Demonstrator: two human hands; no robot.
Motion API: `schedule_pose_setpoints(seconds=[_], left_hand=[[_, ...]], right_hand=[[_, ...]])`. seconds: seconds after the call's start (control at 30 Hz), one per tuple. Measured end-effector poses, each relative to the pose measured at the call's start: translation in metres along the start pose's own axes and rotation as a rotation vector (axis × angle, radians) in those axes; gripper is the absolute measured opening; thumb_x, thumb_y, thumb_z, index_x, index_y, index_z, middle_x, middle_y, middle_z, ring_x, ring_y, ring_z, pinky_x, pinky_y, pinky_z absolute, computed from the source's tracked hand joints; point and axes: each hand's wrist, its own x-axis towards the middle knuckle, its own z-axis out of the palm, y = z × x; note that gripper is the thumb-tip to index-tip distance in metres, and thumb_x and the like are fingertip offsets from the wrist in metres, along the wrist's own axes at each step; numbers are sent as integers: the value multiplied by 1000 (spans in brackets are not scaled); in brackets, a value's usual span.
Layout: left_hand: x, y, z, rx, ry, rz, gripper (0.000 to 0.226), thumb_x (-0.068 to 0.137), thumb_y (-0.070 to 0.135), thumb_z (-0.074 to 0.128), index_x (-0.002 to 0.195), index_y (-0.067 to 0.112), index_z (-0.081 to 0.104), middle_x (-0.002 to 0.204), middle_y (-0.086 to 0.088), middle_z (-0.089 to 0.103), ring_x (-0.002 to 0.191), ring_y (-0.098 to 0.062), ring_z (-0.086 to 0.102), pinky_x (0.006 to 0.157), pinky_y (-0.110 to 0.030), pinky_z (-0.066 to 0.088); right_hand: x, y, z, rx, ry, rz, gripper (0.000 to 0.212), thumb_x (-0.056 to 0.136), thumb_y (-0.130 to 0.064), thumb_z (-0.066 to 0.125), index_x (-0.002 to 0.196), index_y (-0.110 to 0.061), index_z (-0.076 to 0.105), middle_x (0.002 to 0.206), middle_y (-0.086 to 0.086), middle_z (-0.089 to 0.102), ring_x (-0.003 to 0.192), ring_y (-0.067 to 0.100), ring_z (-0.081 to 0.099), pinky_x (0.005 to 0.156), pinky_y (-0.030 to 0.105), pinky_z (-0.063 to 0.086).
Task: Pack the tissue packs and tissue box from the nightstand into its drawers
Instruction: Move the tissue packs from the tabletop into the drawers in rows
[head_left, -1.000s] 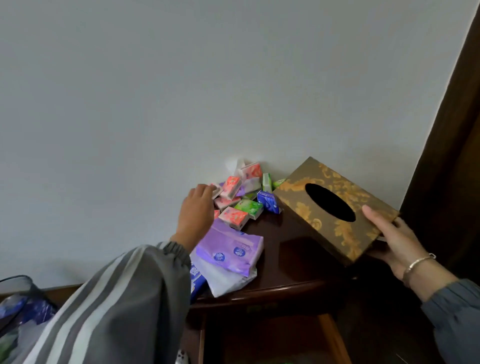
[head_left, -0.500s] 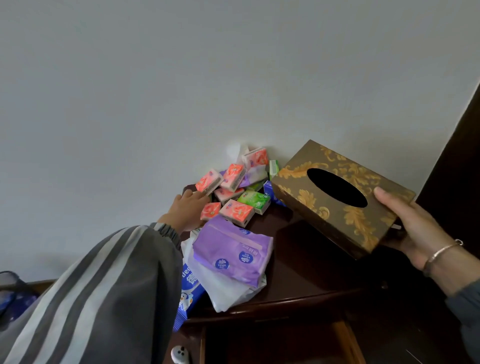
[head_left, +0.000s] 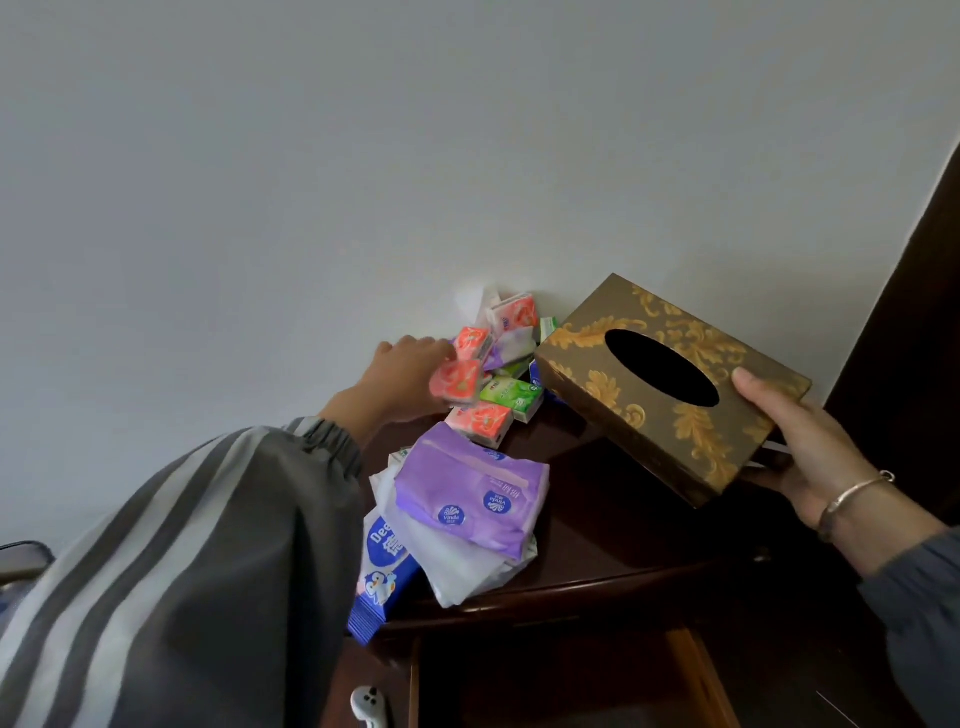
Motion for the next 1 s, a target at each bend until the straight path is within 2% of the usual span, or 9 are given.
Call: schedule_pose_setpoints(seconds=[0.13, 0.23, 0.3, 0.43, 0.6, 0.7, 0.8, 0.87, 1.0], left_hand=[[15, 43, 22, 64, -224, 125, 68, 77, 29, 73, 136, 25, 42, 135, -3, 52, 122, -28, 49, 99, -43, 38], [24, 52, 36, 238, -284, 143, 59, 80, 26, 70, 132, 19, 43, 133, -6, 50, 123, -29, 47, 98, -44, 40], [29, 52, 40, 286, -276, 145, 57, 78, 23, 72, 128, 18, 46, 130, -5, 53, 122, -29, 47, 97, -43, 41], [32, 51, 49, 331, -225, 162, 50, 74, 20, 71, 120, 17, 51, 122, -4, 59, 116, -28, 52, 92, -42, 45], [24, 52, 32, 310, -12, 133, 63, 64, 41, 76, 118, 19, 53, 116, -3, 60, 110, -28, 51, 90, -40, 40], [2, 57, -3, 115, 199, 6, 64, 66, 52, 73, 111, 12, 54, 111, -10, 59, 106, -34, 50, 86, -42, 38], [-41, 60, -41, -260, 422, -137, 58, 67, 46, 78, 105, 9, 55, 106, -12, 59, 100, -34, 53, 81, -41, 39], [-83, 62, -59, -547, 491, -206, 52, 66, 40, 82, 101, 15, 54, 99, -4, 61, 90, -23, 57, 70, -33, 44], [-184, 77, -63, -909, 478, -349, 47, 59, 40, 83, 95, 31, 53, 83, 19, 67, 71, 8, 60, 57, -9, 43]], right_hand=[[-1, 2, -7, 10, -3, 21, 69, 57, -54, 77, 118, -27, 59, 113, -2, 66, 104, 20, 62, 85, 46, 51], [-2, 2, -16, 2, -8, 22, 65, 58, -52, 76, 115, -27, 59, 111, -2, 66, 103, 20, 63, 74, 40, 54], [-3, 3, -22, -3, -18, 20, 62, 57, -52, 76, 111, -27, 60, 109, -2, 68, 100, 19, 64, 68, 37, 53], [-4, 9, -32, 1, -31, 31, 63, 55, -51, 76, 110, -26, 60, 109, 0, 68, 101, 21, 64, 71, 38, 54], [-9, 13, -45, -20, -35, 50, 66, 53, -53, 77, 111, -28, 60, 111, 1, 67, 104, 22, 63, 79, 43, 54], [-20, 9, -56, -49, -52, 56, 66, 54, -54, 76, 113, -29, 60, 111, 0, 68, 104, 21, 63, 75, 42, 54], [-40, 3, -71, -90, -110, 89, 54, 59, -56, 72, 106, -30, 64, 109, 1, 69, 103, 21, 63, 70, 37, 52], [-57, 1, -83, -110, -147, 142, 47, 58, -56, 71, 98, -31, 67, 105, 2, 71, 100, 22, 64, 71, 36, 51], [-99, 4, -106, -221, -244, 283, 58, 51, -53, 80, 100, -23, 68, 97, 8, 74, 85, 26, 72, 68, 33, 52]])
